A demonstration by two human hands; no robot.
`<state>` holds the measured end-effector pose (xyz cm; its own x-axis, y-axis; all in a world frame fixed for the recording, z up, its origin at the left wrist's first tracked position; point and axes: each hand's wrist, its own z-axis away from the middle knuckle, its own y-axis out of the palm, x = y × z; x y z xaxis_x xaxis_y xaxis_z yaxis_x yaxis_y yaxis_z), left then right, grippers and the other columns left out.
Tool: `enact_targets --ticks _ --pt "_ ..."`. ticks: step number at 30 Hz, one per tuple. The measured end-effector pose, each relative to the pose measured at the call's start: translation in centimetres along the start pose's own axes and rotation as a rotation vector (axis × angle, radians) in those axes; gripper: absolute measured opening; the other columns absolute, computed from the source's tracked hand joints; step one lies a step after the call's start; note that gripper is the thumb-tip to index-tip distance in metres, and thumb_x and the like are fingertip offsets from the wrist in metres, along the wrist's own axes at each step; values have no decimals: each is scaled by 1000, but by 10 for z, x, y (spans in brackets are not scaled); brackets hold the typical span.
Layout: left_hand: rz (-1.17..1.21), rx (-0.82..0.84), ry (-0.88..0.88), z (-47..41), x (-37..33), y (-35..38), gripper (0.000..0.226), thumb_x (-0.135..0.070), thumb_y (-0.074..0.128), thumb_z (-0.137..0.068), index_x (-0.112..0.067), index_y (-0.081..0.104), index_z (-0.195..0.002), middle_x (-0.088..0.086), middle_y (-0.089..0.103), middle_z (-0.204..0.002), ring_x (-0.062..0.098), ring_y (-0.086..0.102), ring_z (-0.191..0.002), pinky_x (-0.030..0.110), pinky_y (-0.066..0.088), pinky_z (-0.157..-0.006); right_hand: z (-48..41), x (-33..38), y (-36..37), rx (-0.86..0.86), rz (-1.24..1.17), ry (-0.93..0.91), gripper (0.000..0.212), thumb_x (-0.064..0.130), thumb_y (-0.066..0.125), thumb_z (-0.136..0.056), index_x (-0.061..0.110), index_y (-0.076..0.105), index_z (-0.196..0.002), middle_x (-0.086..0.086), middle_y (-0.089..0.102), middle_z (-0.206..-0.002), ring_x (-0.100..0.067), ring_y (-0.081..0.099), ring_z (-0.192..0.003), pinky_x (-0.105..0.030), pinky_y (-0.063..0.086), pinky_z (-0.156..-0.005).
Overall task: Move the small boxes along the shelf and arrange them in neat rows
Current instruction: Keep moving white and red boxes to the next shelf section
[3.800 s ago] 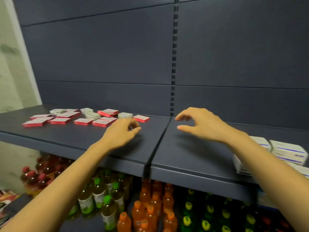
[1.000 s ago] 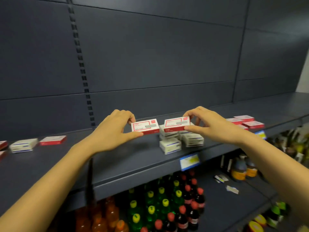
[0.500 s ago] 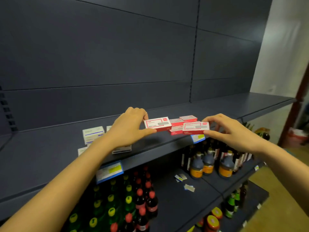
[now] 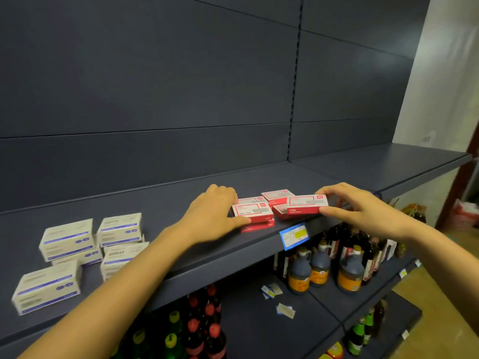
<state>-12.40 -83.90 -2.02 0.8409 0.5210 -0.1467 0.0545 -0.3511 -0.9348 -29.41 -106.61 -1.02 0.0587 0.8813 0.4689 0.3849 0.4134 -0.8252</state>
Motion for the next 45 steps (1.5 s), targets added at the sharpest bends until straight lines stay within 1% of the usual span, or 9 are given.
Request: enact_targets --ticks 4,8,11,17,23,26,32,39,45 --pt "78 33 -27 -10 4 12 45 -53 59 -79 -18 51 -106 -1 56 -117 14 45 -105 31 45 -82 -21 -17 7 76 -67 -19 23 39 53 -85 47 47 -106 22 49 -111 -7 53 -100 -19 48 -78" --pt "154 13 -55 -13 4 18 40 -49 61 -79 -20 53 -104 -4 58 -114 10 46 -103 32 47 -87 -38 -32 10 118 -89 -37 28 34 55 -87 39 48 -113 13 51 -116 -11 52 -104 -25 49 -85" --pt "163 -32 -62 -12 2 19 38 -49 62 -78 -21 51 -102 -8 56 -109 7 46 -100 27 45 -83 -49 -40 10 154 -94 -65 30 30 56 -88 35 49 -117 10 52 -116 -14 54 -101 -29 49 -86" --pt "126 -183 -149 -11 -5 12 33 -51 55 -82 -22 54 -99 -11 55 -101 7 47 -96 24 42 -78 -72 -55 13 202 7 -155 33 34 61 -85 32 53 -116 14 55 -114 -8 53 -92 -16 43 -71" --pt "-60 -310 -246 -3 -9 -2 28 -42 54 -86 -18 57 -101 -5 59 -106 14 49 -101 27 38 -83 -92 -46 5 158 90 -318 33 42 64 -81 34 57 -112 13 57 -109 -8 53 -89 -31 48 -75" --pt "-137 -381 -324 10 -13 -10 27 -38 55 -87 -17 57 -103 -4 61 -106 16 50 -102 28 36 -83 -103 -24 8 153 43 -441 27 38 63 -82 39 56 -108 18 57 -105 -6 52 -86 -26 44 -72" --pt "-297 -469 -533 76 -16 -40 26 -34 55 -88 -12 58 -101 2 63 -105 23 52 -102 35 39 -85 -112 54 44 200 -104 -682 23 38 61 -84 37 58 -107 20 58 -103 -6 55 -90 -36 49 -81" --pt "-401 -416 -858 194 -15 -75 27 -38 54 -88 -15 58 -102 0 62 -107 20 53 -101 33 39 -82 -92 157 98 339 -241 -864 21 33 62 -83 32 60 -105 13 64 -104 -10 60 -94 -42 50 -89" --pt "-474 -424 -1003 275 -7 -102 32 -44 53 -87 -17 56 -104 -1 61 -106 14 53 -94 29 44 -78 -70 236 134 422 -220 -954 26 39 60 -84 34 58 -110 14 63 -111 -9 58 -99 -39 50 -88"
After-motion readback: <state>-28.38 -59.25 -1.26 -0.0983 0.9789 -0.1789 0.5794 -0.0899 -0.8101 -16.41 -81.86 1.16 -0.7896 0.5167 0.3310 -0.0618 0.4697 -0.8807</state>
